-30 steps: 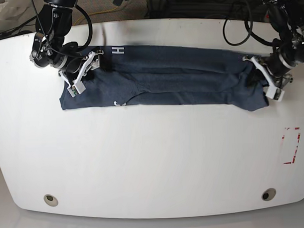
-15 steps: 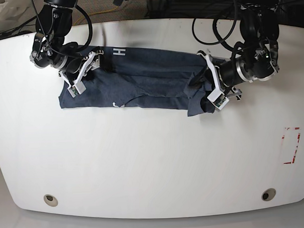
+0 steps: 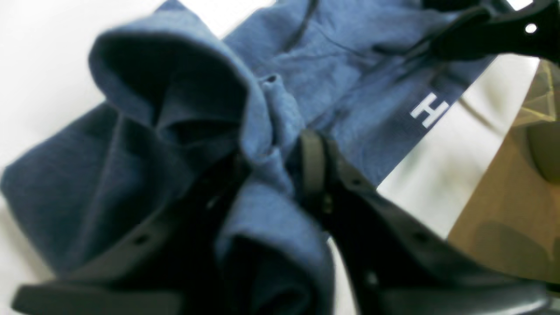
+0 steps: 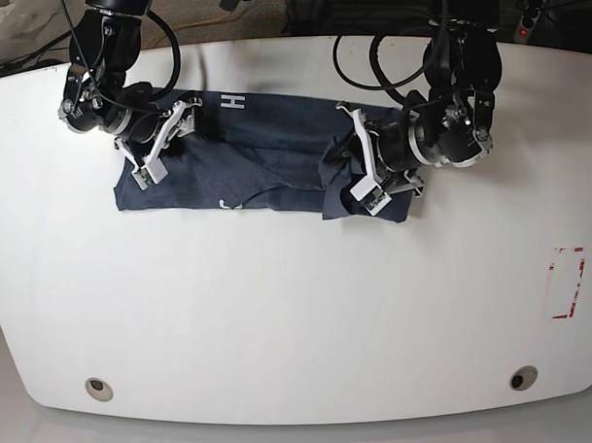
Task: Fold the T-shirt properly
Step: 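Fold the strip's end with the left gripper toward the right gripper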
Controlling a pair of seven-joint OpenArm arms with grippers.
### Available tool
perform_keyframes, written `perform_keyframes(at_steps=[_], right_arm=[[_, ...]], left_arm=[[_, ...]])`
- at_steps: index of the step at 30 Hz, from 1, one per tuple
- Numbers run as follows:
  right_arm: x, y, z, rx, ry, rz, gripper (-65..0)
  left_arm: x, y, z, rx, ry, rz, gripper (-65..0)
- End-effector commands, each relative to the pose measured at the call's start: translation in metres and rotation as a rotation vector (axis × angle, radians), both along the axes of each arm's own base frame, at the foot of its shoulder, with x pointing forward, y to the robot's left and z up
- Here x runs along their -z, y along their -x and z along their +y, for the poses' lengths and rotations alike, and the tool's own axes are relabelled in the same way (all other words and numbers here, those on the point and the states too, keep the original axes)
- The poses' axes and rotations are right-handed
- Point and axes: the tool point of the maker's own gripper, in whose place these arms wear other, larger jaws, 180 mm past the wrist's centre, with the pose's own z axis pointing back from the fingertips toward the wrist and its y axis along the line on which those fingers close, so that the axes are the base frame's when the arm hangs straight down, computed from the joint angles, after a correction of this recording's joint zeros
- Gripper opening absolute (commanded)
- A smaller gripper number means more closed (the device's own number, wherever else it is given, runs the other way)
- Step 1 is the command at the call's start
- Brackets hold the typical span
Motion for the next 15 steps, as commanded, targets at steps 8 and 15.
perform_keyframes(at_steps=[8, 15], right_arm=[[-0.003, -0.002, -0.004, -0.004, 0.017, -0.004, -19.2], [-0.002, -0.001, -0.004, -0.004, 0.017, -0.002, -19.2]], left_arm=[[-0.022, -0.010, -0.025, -0.041, 0.110, -0.008, -26.5], [-0.055, -0.021, -0.046, -0.050, 0.186, 0.011, -25.0]])
